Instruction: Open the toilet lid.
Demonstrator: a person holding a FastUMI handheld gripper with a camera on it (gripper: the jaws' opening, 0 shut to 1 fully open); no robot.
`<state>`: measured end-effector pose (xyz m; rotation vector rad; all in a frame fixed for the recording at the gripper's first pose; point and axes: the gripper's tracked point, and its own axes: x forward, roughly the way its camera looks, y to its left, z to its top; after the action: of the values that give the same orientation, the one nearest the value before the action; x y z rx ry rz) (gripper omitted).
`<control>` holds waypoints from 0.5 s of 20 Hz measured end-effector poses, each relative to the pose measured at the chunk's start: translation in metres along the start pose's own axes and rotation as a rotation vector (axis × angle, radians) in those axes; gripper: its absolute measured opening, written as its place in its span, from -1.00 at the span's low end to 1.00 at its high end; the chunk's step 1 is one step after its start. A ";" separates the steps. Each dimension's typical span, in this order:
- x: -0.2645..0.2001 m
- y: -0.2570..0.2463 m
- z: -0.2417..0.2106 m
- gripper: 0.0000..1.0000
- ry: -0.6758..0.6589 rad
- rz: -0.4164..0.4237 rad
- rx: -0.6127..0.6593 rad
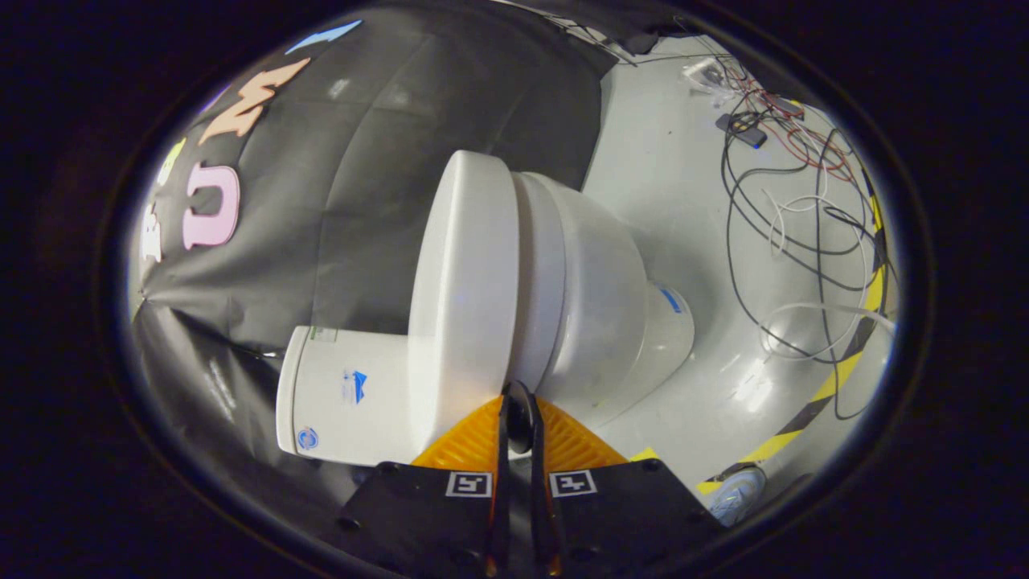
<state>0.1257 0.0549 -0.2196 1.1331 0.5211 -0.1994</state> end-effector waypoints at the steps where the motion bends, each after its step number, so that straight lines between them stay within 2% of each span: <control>1: 0.000 -0.001 0.001 -0.76 -0.008 -0.017 -0.016; 3: -0.001 -0.001 0.003 -0.76 -0.022 -0.052 -0.047; 10: -0.008 0.014 0.007 -0.81 -0.060 -0.048 -0.081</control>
<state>0.1265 0.0536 -0.2026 1.0331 0.4994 -0.2512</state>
